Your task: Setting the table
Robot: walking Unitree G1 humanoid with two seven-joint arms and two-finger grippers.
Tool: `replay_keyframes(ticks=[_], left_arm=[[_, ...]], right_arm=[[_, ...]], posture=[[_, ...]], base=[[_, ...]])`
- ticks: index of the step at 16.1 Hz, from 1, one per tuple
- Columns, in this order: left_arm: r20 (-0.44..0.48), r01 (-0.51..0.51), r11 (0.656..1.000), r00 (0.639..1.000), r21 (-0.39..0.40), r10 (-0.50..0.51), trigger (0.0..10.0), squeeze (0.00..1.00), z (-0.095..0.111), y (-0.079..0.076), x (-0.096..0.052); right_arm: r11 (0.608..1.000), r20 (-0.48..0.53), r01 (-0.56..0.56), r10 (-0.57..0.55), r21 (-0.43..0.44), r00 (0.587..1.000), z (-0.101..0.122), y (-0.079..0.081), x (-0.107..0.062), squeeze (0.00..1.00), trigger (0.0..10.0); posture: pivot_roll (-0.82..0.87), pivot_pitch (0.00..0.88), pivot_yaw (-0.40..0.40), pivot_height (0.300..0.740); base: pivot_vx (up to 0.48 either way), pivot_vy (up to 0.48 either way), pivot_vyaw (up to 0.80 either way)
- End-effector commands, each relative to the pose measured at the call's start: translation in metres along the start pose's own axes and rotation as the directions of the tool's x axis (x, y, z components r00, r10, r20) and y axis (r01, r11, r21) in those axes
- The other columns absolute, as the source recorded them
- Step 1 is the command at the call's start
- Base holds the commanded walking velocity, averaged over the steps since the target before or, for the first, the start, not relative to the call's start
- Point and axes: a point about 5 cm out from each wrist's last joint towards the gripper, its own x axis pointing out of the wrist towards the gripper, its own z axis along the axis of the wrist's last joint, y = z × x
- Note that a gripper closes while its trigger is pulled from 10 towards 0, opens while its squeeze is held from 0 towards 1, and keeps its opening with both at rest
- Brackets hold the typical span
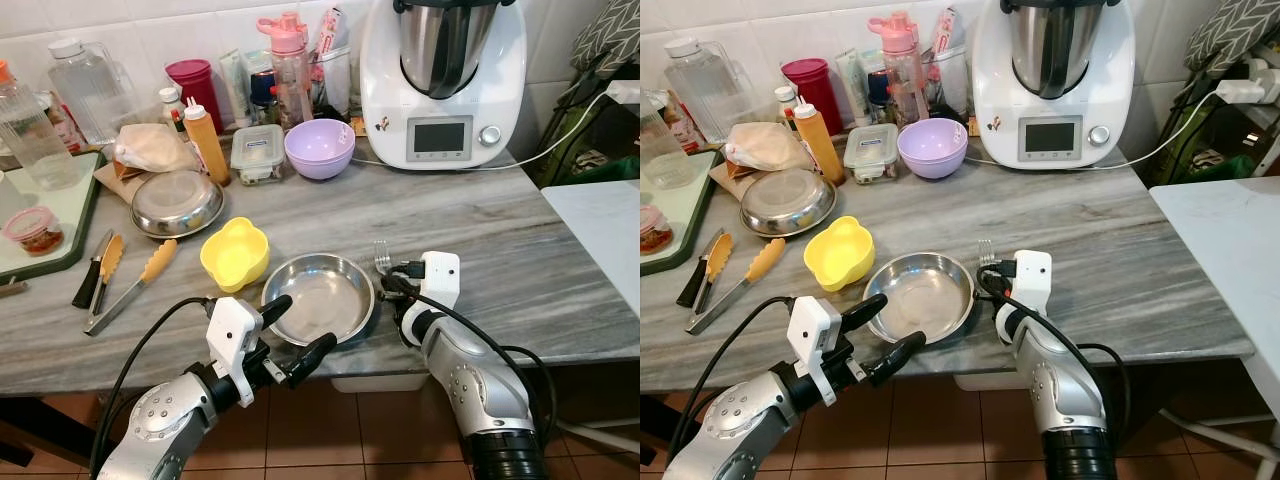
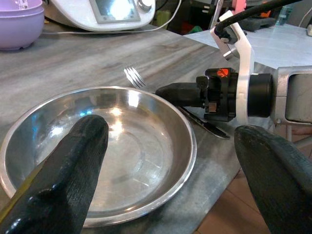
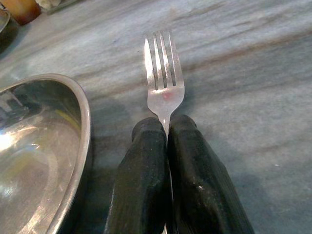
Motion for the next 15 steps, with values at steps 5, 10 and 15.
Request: replay_keyframes(ticks=[5,10,15], left_arm=[[-0.01,-0.004,1.0,1.0,0.01,0.004,10.0,0.0,0.001,0.002,-0.002],[-0.011,-0.005,1.0,1.0,0.008,0.005,10.0,0.0,0.001,0.003,-0.002],[-0.014,-0.01,1.0,1.0,0.006,0.01,10.0,0.0,-0.001,0.004,-0.001]], right_arm=[[1.0,-0.068,-0.003,0.004,0.009,0.998,-0.016,0.001,0.001,1.0,10.0],[1.0,-0.059,0.011,-0.012,-0.015,0.998,-0.015,-0.004,0.0,1.0,10.0],[0.996,-0.052,0.023,-0.028,-0.086,0.998,-0.014,-0.009,-0.002,1.0,10.0]], posture=[[-0.23,0.032,0.093,0.74],[-0.23,0.03,0.095,0.74],[-0.23,0.026,0.095,0.74]], base=[[0.0,0.0,0.0],[0.0,0.0,0.0],[0.0,0.0,0.0]])
